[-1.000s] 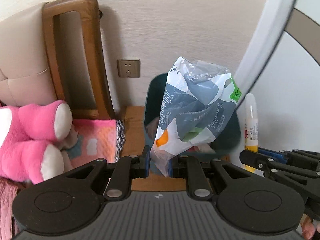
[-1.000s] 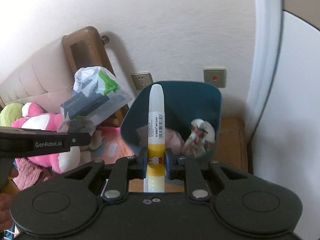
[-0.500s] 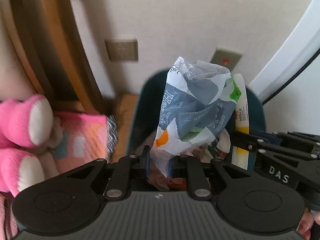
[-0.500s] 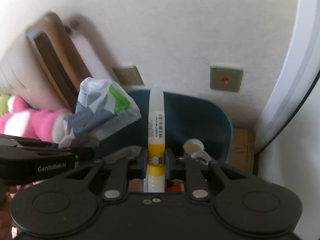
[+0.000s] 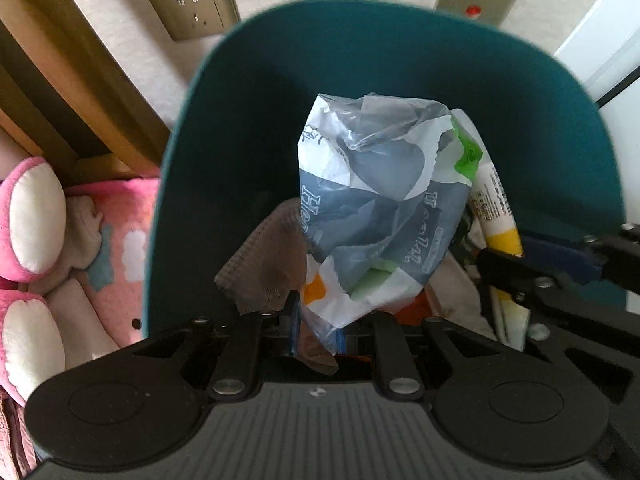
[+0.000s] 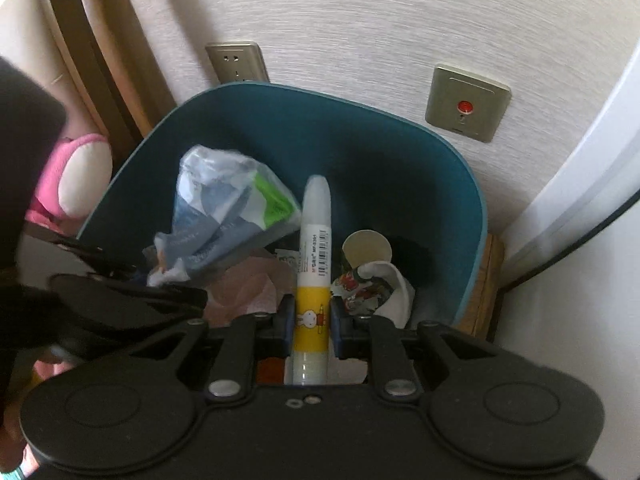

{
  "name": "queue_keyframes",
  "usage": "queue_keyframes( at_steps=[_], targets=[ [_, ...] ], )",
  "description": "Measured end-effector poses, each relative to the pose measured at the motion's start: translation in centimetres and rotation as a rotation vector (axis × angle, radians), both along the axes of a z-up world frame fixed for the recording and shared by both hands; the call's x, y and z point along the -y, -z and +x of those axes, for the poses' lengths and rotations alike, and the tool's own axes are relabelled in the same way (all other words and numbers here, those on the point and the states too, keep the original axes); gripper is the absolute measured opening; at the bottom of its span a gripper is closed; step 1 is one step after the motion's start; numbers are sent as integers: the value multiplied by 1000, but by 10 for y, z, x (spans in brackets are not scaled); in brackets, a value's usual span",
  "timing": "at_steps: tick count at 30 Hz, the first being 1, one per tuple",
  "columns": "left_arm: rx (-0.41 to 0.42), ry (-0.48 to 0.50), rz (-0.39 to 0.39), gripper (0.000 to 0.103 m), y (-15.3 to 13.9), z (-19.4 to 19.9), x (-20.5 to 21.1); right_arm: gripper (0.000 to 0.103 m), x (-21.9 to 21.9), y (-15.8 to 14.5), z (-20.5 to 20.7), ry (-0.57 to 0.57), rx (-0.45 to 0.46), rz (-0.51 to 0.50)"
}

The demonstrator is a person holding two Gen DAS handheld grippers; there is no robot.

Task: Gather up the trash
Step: 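Open the left tool over the bin while the right tool releases the tube, then withdraw both tools and lower them to the floor under the nightstand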

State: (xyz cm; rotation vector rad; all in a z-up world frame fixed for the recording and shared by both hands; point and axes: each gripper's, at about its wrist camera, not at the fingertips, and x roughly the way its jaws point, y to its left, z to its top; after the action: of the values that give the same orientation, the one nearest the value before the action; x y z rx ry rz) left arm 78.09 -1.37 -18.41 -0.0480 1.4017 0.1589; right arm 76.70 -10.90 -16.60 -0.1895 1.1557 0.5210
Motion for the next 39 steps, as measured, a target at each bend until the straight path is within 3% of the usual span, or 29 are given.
queue_keyframes(
  at_steps=[7,9,11,13,17,24,33,39],
  targets=[
    [-56,-14,-18,21,10,10,-3,28,6,-7,5,-8,-4,7],
    [-51,-18,-40,29,9,10,-4,31,9,-9,4,-5,-1,16],
    [-34,-7,-67,53,6,8,-2,31,12,-13,0,0,2,24],
    [-14,-3,-92,57,-2,5,3,33,17,-19,-3,11,8,33],
    [57,20,-91,58,-20,-8,8,40,30,-36,-13,34,31,65],
    [184,61,-115,58,-59,-47,10,44,40,-72,-54,73,98,131],
    [356,150,-106,58,-121,-135,5,47,45,-114,-135,144,202,193],
    [440,215,-111,58,-146,-201,-4,50,41,-133,-206,194,277,202]
  ],
)
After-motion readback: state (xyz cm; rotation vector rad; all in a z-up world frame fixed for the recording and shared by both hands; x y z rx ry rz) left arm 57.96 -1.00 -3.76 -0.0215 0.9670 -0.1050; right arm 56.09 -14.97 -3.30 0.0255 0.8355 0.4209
